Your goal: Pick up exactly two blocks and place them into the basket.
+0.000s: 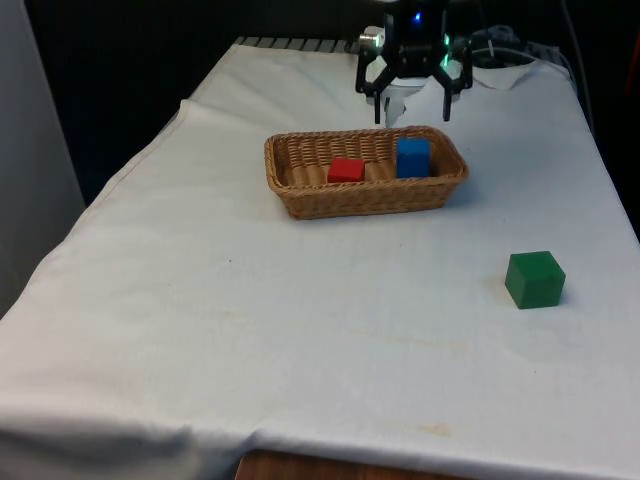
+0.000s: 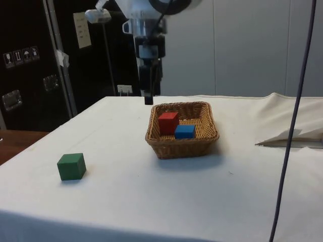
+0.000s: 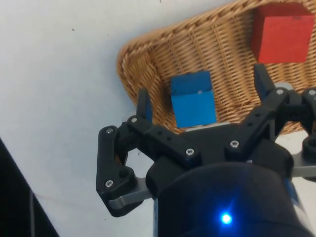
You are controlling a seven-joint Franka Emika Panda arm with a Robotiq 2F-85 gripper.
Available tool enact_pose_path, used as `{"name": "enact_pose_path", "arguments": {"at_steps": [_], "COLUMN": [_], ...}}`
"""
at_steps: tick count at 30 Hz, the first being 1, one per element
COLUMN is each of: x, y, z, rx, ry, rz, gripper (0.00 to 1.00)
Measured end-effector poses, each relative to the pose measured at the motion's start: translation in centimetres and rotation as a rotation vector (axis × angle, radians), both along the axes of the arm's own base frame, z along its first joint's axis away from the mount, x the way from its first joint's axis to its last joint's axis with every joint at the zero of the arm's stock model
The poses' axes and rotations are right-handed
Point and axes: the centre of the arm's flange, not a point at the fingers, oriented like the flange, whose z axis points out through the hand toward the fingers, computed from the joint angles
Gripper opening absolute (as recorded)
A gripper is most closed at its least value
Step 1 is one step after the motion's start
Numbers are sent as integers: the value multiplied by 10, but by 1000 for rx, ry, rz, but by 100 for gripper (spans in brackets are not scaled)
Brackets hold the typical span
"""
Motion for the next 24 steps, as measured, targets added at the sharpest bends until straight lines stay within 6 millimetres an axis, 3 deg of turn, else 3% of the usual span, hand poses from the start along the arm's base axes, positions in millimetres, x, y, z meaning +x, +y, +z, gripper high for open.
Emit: {"name": "enact_pose_path", "arguments": {"at_steps": [13, 24], "x": [23, 28], "y": [-1, -1], "z": [40, 51], "rx": [11, 17], "ry": [-5, -12], "rz": [-28, -76], "gripper": [100, 100]}}
